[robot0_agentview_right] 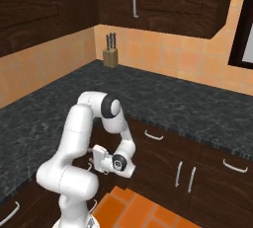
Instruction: Take a straw from the drawer in front and place it inside the glass cup on the dining counter.
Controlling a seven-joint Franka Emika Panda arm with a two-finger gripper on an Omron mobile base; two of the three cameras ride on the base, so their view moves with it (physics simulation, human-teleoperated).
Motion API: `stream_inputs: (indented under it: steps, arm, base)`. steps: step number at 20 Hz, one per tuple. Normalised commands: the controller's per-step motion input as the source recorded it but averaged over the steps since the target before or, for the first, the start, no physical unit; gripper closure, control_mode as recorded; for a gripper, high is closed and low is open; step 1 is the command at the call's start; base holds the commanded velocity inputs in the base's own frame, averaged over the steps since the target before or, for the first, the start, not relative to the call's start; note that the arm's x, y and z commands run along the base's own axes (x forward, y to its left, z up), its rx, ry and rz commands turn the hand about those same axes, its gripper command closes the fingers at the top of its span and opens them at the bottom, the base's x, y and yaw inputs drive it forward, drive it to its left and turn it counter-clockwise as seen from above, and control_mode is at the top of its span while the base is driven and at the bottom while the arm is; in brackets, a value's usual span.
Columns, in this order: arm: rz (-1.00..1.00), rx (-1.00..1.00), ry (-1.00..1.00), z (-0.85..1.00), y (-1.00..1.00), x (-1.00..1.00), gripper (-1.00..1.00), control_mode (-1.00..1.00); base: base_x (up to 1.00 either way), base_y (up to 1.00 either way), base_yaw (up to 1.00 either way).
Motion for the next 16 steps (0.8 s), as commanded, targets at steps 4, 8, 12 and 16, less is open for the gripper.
stream_inputs:
  steps: [4, 8, 12, 16]
  arm:
    - [0.01, 0.00, 0.00, -0.17, 0.35, 0.49, -1.00, -1.00]
    - [0.00, 0.00, 0.00, -0.27, 0.38, 0.52, -1.00, -1.00]
    - [0.00, 0.00, 0.00, -0.15, 0.37, 0.20, -1.00, -1.00]
    - [0.00, 0.00, -0.07, 0.04, 0.35, -0.06, -1.00, -1.00]
  base:
    - [0.00, 0.00, 0.00]
    - [0.00, 0.00, 0.00]
    - [0.00, 0.00, 0.00]
    - [0.00, 0.00, 0.00]
